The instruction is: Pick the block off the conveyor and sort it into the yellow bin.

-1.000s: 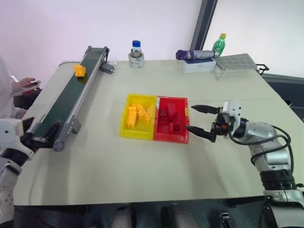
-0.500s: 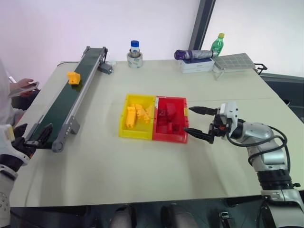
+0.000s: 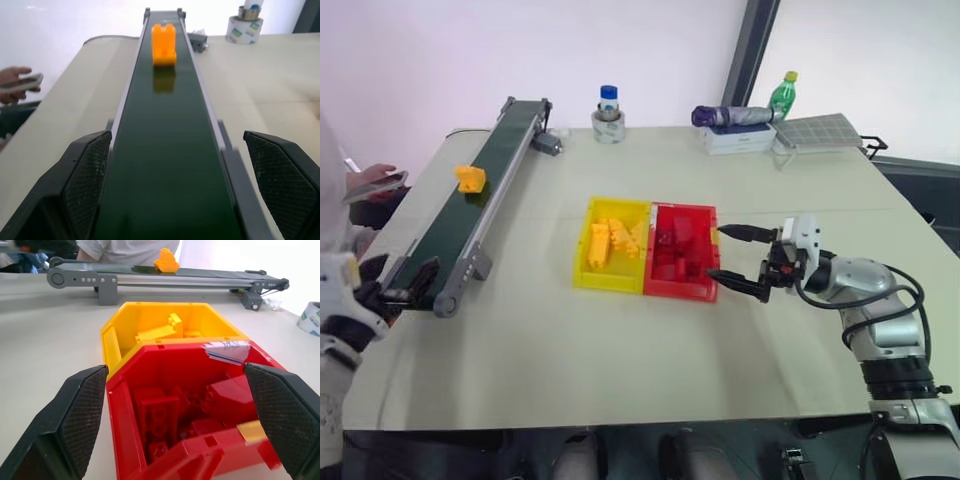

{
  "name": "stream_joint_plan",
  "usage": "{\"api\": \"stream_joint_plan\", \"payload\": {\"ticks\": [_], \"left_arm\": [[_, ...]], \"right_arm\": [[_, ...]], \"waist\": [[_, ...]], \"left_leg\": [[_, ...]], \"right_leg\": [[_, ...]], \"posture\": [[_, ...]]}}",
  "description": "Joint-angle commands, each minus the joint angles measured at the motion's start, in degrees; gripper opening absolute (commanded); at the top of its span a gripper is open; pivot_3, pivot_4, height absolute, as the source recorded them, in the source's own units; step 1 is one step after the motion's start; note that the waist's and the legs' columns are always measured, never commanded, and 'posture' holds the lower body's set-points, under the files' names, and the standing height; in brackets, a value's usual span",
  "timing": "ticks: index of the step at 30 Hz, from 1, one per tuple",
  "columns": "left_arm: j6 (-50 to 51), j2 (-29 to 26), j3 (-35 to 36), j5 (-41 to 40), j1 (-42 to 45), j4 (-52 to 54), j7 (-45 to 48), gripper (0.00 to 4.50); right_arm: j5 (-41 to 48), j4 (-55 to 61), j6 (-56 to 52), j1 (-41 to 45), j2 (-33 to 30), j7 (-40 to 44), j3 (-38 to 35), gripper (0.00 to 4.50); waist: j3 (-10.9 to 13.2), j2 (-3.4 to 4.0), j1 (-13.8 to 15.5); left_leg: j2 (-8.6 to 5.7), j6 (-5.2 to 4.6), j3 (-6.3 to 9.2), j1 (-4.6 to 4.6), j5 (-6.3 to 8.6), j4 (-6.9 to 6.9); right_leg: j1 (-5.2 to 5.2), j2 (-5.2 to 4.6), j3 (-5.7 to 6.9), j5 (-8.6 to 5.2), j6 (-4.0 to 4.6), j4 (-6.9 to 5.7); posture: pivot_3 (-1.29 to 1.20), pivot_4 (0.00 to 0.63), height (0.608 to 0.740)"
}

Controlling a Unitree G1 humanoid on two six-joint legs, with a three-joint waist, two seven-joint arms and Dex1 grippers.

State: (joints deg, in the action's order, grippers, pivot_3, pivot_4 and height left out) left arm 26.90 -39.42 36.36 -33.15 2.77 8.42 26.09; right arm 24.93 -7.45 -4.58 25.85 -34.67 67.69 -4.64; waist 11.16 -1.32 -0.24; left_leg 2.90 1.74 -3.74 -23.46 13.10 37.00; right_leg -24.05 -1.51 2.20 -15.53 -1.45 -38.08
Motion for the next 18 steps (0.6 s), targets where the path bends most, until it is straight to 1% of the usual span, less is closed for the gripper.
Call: {"api": "stream_joint_plan", "payload": {"ticks": [1, 4, 8, 13, 15, 18], "left_arm": [[3.5, -3.7, -3.2, 0.8, 7.0, -3.4, -0.7, 4.46], [5.8, -5.6, -6.2, 2.4, 14.0, -10.4, -1.3, 4.46], [5.0, -7.1, -11.5, 5.8, 22.1, -19.8, 1.2, 4.46], [3.1, -7.9, -15.7, 9.9, 29.3, -29.1, 2.7, 4.46], [1.1, -8.1, -17.0, 11.8, 31.0, -31.7, 3.6, 4.46], [-1.4, -8.2, -17.2, 13.6, 32.4, -35.0, 3.3, 4.46]], "right_arm": [[0.2, 1.5, 1.1, 0.9, 0.3, -0.3, -0.2, 4.5], [0.0, 1.7, 1.2, 0.8, 0.5, -0.5, 0.0, 4.5], [-0.1, 2.7, 1.1, 0.2, 0.7, -1.1, 0.2, 4.5], [0.2, 4.2, 0.7, -1.0, 0.4, -1.9, 0.0, 4.5], [0.2, 4.7, 0.5, -1.6, 0.1, -2.2, -0.2, 4.5], [0.4, 5.6, 0.2, -2.4, -0.1, -2.6, -0.4, 4.5]], "waist": [[0.0, -0.01, -0.1], [0.0, -0.01, -0.3], [0.0, -0.02, -0.6], [0.0, -0.03, -0.5], [0.0, -0.03, -0.5], [0.0, -0.04, -0.5]], "left_leg": [[0.0, 0.0, 0.0, 0.0, 0.0, 0.02], [-0.01, -0.02, -0.1, 0.0, -0.01, 0.01], [0.01, -0.04, -0.21, 0.0, 0.0, -0.08], [0.03, -0.07, -0.41, -0.02, 0.02, -0.14], [0.03, -0.07, -0.48, -0.02, 0.02, -0.13], [0.03, -0.09, -0.53, -0.02, 0.03, -0.11]], "right_leg": [[0.01, 0.01, 0.0, 0.0, 0.0, 0.0], [0.0, -0.01, -0.04, 0.1, -0.16, 0.01], [-0.09, 0.05, -0.09, 0.12, -0.23, -0.01], [-0.23, 0.06, -0.2, 0.12, -0.25, -0.04], [-0.23, 0.05, -0.21, 0.13, -0.27, -0.04], [-0.24, 0.04, -0.3, 0.17, -0.33, -0.04]], "posture": [[0.0, 0.15, 0.74], [0.0, 0.15, 0.74], [0.0, 0.15, 0.74], [0.0, 0.15, 0.74], [0.0, 0.15, 0.74], [0.0, 0.15, 0.74]]}}
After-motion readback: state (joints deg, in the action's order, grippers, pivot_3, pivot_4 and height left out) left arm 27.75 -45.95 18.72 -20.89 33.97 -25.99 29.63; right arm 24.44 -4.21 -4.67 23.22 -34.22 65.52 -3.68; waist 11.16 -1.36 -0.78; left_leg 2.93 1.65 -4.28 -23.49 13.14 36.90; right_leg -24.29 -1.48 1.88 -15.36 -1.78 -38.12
